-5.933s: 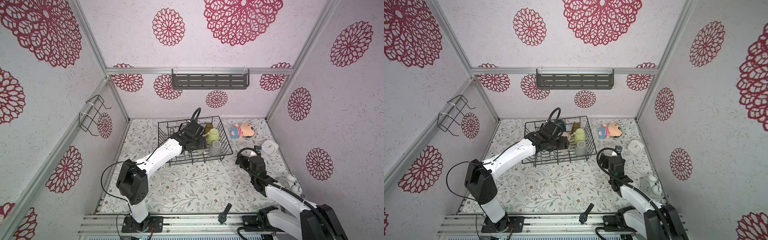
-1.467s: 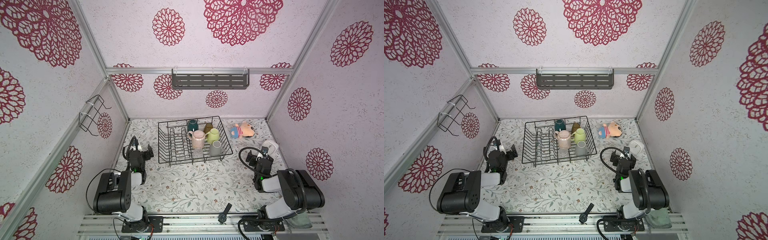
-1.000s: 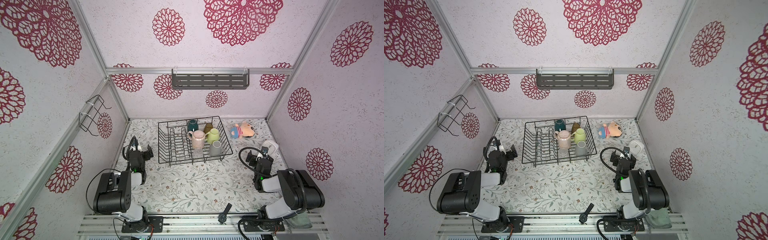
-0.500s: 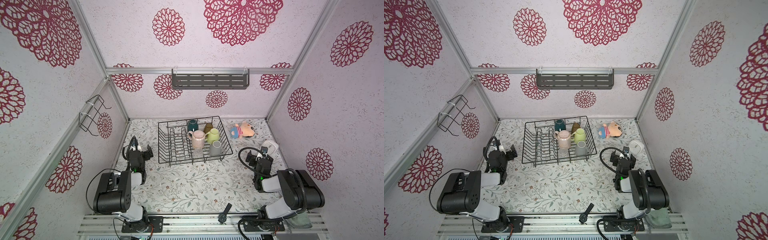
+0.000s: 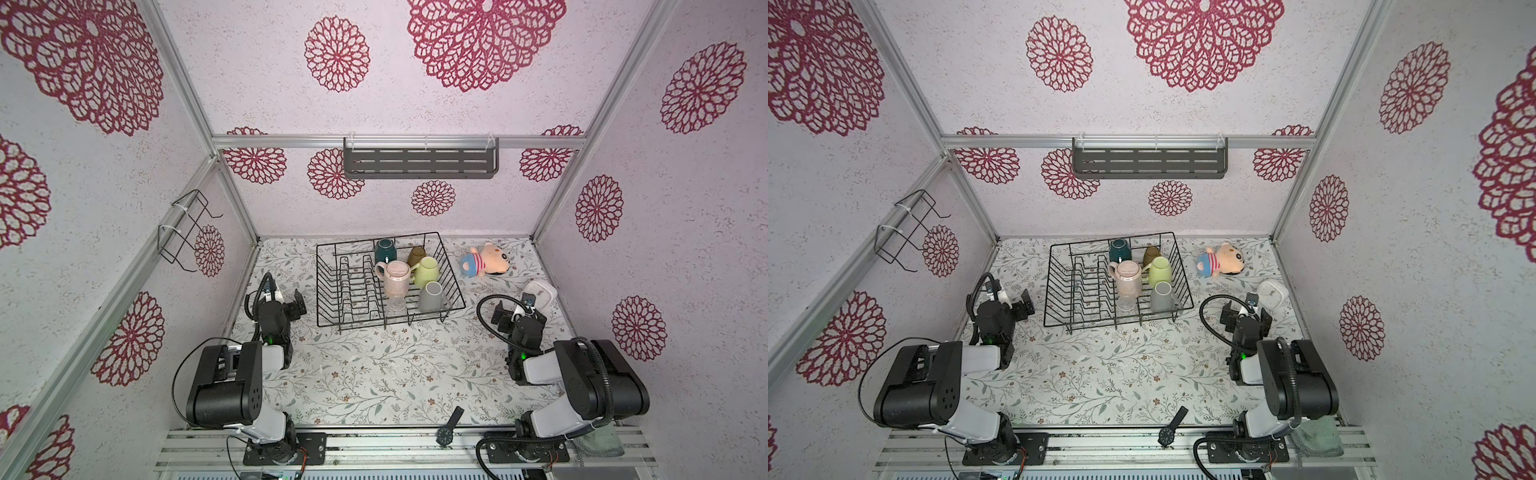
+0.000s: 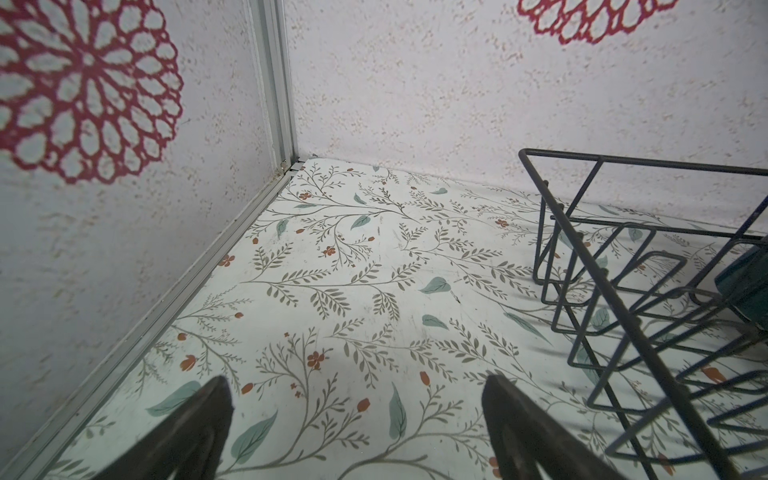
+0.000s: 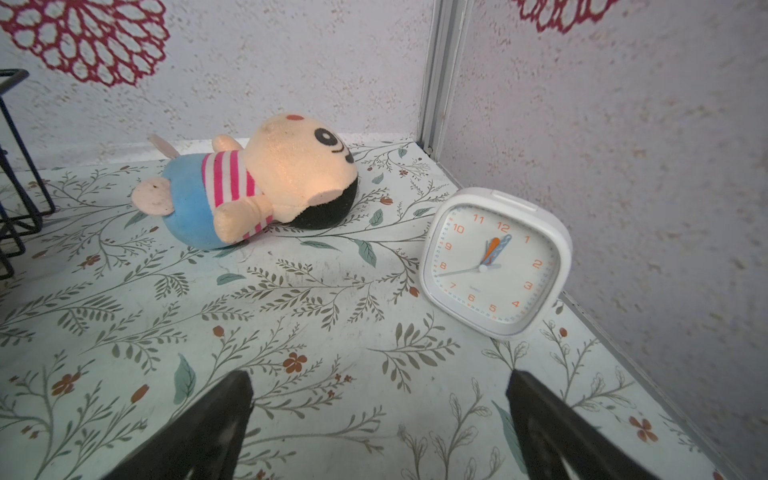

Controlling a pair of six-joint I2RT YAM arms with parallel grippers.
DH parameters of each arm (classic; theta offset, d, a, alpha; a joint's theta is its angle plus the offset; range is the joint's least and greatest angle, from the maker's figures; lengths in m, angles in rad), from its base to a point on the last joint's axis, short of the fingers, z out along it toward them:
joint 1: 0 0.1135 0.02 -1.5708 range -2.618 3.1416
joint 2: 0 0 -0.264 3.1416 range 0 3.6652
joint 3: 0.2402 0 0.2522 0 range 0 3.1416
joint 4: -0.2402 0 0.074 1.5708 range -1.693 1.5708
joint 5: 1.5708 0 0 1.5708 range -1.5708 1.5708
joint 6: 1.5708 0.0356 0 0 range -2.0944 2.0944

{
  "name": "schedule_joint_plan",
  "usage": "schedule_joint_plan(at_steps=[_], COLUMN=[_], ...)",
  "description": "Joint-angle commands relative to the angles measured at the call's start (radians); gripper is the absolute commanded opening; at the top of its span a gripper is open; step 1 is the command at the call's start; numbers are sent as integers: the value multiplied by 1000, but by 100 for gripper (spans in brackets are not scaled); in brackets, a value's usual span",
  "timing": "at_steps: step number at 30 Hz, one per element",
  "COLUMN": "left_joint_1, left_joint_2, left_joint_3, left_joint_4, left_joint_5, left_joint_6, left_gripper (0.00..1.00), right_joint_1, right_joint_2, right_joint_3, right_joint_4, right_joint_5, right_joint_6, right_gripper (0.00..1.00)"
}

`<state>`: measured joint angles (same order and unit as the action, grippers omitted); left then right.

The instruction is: Load the cups into the dish rack

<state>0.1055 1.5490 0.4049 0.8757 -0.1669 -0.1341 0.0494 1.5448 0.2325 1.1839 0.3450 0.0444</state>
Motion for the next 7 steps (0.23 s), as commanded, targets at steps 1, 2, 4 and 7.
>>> schedule_joint_plan(at_steps=[1, 2, 4, 7], left_joint_1=[4, 4, 3, 3], left_joint_2=[2, 2, 2, 1], left_joint_3=[16, 15, 15, 15], left_joint_4=[0, 0, 0, 0], left_joint_5=[0, -1, 0, -1], left_joint_6=[22, 22, 22, 21], left_gripper=[97, 97, 97, 97], right_joint_1=[4, 4, 4, 4], right_joint_2=[-8, -8, -8, -9], right_joint_3=[18, 17, 17, 16], right_joint_4=[28, 28, 29, 29], right_joint_5=[9, 9, 9, 9], right_joint_6=[-8, -8, -8, -6], right_gripper=[99, 99, 99, 99])
